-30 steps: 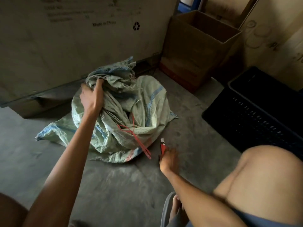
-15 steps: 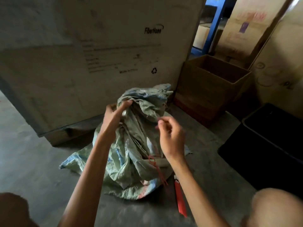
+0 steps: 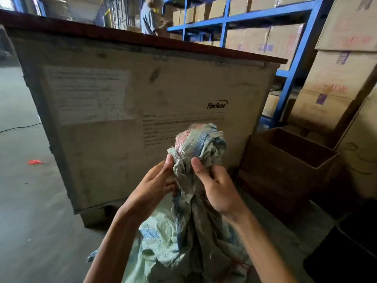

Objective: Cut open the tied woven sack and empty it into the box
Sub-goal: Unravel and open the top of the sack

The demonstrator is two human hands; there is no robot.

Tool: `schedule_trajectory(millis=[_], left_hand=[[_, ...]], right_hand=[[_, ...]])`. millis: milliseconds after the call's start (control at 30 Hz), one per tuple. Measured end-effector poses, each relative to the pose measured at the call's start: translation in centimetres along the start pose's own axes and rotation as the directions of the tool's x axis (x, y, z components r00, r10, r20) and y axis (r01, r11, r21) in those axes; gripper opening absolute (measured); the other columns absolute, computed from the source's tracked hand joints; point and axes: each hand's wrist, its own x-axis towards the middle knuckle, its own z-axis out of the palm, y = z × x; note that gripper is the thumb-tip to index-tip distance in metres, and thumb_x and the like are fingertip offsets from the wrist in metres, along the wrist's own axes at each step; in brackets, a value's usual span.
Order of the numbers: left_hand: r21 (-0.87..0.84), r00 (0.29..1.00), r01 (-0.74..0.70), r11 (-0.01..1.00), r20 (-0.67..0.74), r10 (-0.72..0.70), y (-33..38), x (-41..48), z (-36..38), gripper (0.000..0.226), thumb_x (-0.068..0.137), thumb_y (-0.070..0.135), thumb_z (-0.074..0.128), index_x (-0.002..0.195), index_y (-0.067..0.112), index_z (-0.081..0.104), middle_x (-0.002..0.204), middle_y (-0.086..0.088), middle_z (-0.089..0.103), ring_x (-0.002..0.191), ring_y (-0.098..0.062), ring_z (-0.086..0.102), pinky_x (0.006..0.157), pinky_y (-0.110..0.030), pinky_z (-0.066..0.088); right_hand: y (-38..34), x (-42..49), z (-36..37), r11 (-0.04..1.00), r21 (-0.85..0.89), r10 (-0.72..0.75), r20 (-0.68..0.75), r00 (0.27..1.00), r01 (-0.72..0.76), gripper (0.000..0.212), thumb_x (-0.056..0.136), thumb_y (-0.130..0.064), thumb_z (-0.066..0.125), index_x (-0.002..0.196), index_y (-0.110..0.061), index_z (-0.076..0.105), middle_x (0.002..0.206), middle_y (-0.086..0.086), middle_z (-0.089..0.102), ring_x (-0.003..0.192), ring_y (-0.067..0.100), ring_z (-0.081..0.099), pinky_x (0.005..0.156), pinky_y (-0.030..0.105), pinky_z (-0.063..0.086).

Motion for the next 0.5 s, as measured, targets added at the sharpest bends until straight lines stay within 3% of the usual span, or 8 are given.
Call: schedule_trajectory(millis=[67, 133, 200, 267, 300, 367, 433, 500], left_hand=[[0.053, 1.0, -0.012, 0.999, -0.011, 0.012, 1.3, 0.2, -0.2, 0.071, 0.086, 0.064, 0.051, 0.123, 0.005, 0.062, 0.111, -0.019, 0.073, 0.091, -0.031, 0.069, 0.08, -0.037, 0.056], [0.054, 0.987, -0.017, 0.998, -0.156, 0.025, 2.2, 0.3, -0.3, 0.075, 0.077, 0.067, 0.061, 0.112, 0.002, 0.054, 0.095, -0.02, 0.067, 0.072, -0.026, 0.066, 0.057, -0.029, 0.056], [0.136, 0.951, -0.052, 0.989, -0.296, 0.09, 2.6, 0.3, -0.6, 0.071, 0.07, 0.069, 0.065, 0.104, 0.008, 0.054, 0.087, -0.01, 0.067, 0.068, -0.024, 0.066, 0.056, -0.031, 0.059], [0.316, 0.947, -0.092, 0.944, -0.267, 0.182, 2.9, 0.2, -0.7, 0.061, 0.071, 0.075, 0.063, 0.089, 0.017, 0.061, 0.076, 0.001, 0.067, 0.066, -0.018, 0.064, 0.061, -0.033, 0.057], [0.418, 0.948, -0.112, 0.901, -0.225, 0.223, 3.0, 0.3, -0.7, 0.056, 0.075, 0.074, 0.061, 0.085, 0.019, 0.064, 0.074, 0.002, 0.069, 0.066, -0.018, 0.065, 0.063, -0.035, 0.057], [0.552, 0.924, -0.164, 0.818, -0.205, 0.324, 2.8, 0.6, -0.8, 0.046, 0.087, 0.06, 0.061, 0.086, 0.014, 0.068, 0.077, -0.005, 0.073, 0.07, -0.02, 0.068, 0.069, -0.041, 0.057], [0.561, 0.908, -0.186, 0.807, -0.216, 0.359, 2.7, 0.8, -1.2, 0.048, 0.088, 0.055, 0.063, 0.086, 0.007, 0.069, 0.077, -0.017, 0.072, 0.066, -0.015, 0.061, 0.067, -0.047, 0.055], [0.517, 0.929, -0.182, 0.837, -0.187, 0.318, 2.7, 0.9, -1.6, 0.047, 0.083, 0.057, 0.063, 0.086, 0.01, 0.072, 0.078, -0.017, 0.073, 0.068, -0.012, 0.06, 0.065, -0.048, 0.054]], right_hand=[[-0.6, 1.2, -0.3, 0.999, -0.006, 0.042, 0.029, 0.999, -0.042, 0.026, 0.101, -0.034, 0.054, 0.1, -0.017, 0.074, 0.093, -0.013, 0.079, 0.096, 0.001, 0.072, 0.086, 0.017, 0.054], [-0.9, 2.4, -0.4, 0.998, -0.049, 0.033, -0.012, 0.999, -0.034, 0.032, 0.097, -0.039, 0.059, 0.105, -0.012, 0.075, 0.102, -0.001, 0.08, 0.102, 0.012, 0.074, 0.091, 0.028, 0.057], [-1.0, 3.3, -0.3, 0.995, -0.102, -0.018, -0.099, 0.995, 0.008, 0.045, 0.086, -0.047, 0.067, 0.091, -0.003, 0.075, 0.089, 0.014, 0.079, 0.085, 0.017, 0.074, 0.081, 0.041, 0.059], [-1.1, 3.8, 0.0, 0.986, -0.15, -0.097, -0.165, 0.982, 0.072, 0.058, 0.08, -0.05, 0.071, 0.08, 0.008, 0.069, 0.081, 0.028, 0.072, 0.068, 0.028, 0.07, 0.07, 0.048, 0.058], [-1.3, 3.8, 0.3, 0.98, -0.165, -0.135, -0.167, 0.977, 0.107, 0.058, 0.08, -0.049, 0.071, 0.078, 0.009, 0.068, 0.078, 0.028, 0.071, 0.066, 0.032, 0.07, 0.067, 0.048, 0.057], [-1.3, 4.0, 0.8, 0.968, -0.195, -0.189, -0.142, 0.972, 0.16, 0.051, 0.083, -0.045, 0.071, 0.067, 0.003, 0.066, 0.064, 0.016, 0.07, 0.057, 0.022, 0.065, 0.057, 0.041, 0.054], [-1.1, 3.9, 0.8, 0.958, -0.226, -0.203, -0.104, 0.974, 0.176, 0.044, 0.088, -0.034, 0.072, 0.054, -0.01, 0.057, 0.049, -0.002, 0.061, 0.047, 0.004, 0.052, 0.048, 0.027, 0.045], [-0.7, 3.8, 0.3, 0.961, -0.201, -0.205, -0.073, 0.976, 0.187, 0.042, 0.09, -0.027, 0.072, 0.053, -0.011, 0.058, 0.049, -0.003, 0.063, 0.049, 0.003, 0.053, 0.049, 0.024, 0.044]])
